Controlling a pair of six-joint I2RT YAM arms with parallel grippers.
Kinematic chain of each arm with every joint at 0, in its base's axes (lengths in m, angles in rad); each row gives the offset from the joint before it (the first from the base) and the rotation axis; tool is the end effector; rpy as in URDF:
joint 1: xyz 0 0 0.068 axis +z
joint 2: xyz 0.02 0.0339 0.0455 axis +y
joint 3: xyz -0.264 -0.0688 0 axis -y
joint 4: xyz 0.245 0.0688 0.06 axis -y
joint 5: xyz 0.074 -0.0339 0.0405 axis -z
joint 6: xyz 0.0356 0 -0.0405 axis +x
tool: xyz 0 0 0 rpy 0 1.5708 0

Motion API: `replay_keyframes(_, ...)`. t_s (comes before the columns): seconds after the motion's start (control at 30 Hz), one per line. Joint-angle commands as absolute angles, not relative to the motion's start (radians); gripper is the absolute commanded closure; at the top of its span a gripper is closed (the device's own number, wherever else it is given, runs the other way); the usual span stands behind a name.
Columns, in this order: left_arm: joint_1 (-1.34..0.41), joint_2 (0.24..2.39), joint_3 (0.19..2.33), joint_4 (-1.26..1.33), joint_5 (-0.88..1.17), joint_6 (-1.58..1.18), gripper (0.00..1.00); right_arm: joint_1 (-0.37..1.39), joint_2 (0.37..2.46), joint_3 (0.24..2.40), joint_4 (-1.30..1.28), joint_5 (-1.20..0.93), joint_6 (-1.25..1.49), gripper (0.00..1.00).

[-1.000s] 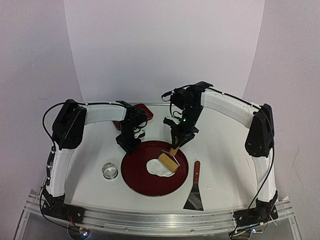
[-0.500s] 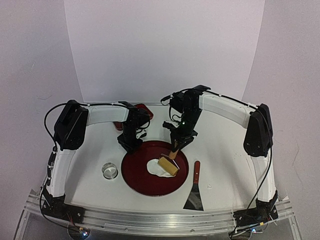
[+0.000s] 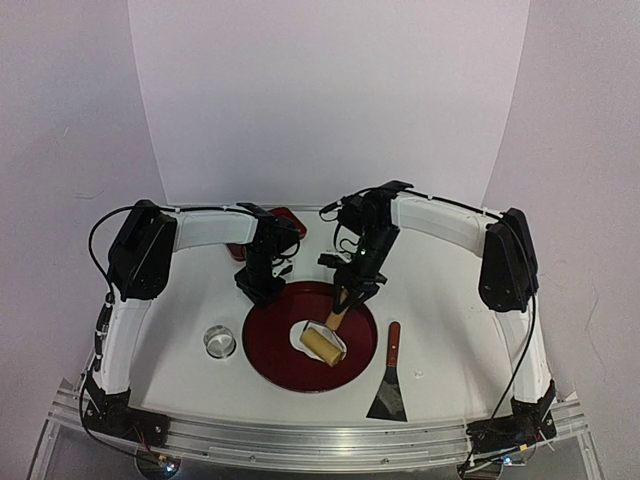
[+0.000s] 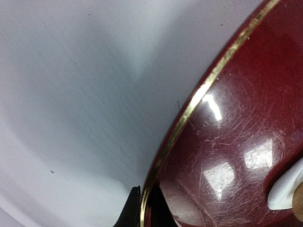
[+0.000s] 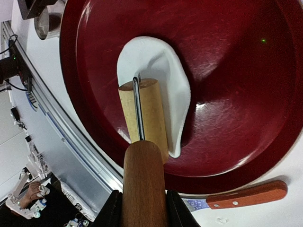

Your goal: Roll out the dumpling wrappers from the dough

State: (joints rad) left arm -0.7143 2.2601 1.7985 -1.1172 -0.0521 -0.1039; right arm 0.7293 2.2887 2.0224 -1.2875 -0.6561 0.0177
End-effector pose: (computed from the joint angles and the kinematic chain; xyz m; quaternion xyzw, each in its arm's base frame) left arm 0.3285 -0.2823 0.1523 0.3005 0.9534 0.0255 0.0067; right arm 0.3192 0.3144 0.2036 0.3323 -0.8864 -0.3029 0.1101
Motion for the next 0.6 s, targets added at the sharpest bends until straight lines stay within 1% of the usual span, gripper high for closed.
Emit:
replay_keyframes(0.0,-0.715,2.277,1.771,-1.031,-0.242,-0.153,1.00,0.779,2.555,1.905,-1.277,-0.338,-0.008,1.00)
replay_keyframes(0.2,-0.715,2.275,1.765,-1.035,-0.232,-0.173,1.00,0.779,2.583,1.916,-1.273,-0.347,0.002,1.00)
replay_keyframes(0.33,-0.715,2.272,1.757,-1.034,-0.229,-0.178,1.00,0.781,2.561,1.933,-1.274,-0.356,0.023,1.00)
replay_keyframes(0.57,-0.715,2.265,1.756,-1.020,-0.259,-0.190,1.00,0.792,2.380,1.969,-1.248,-0.368,0.040,1.00)
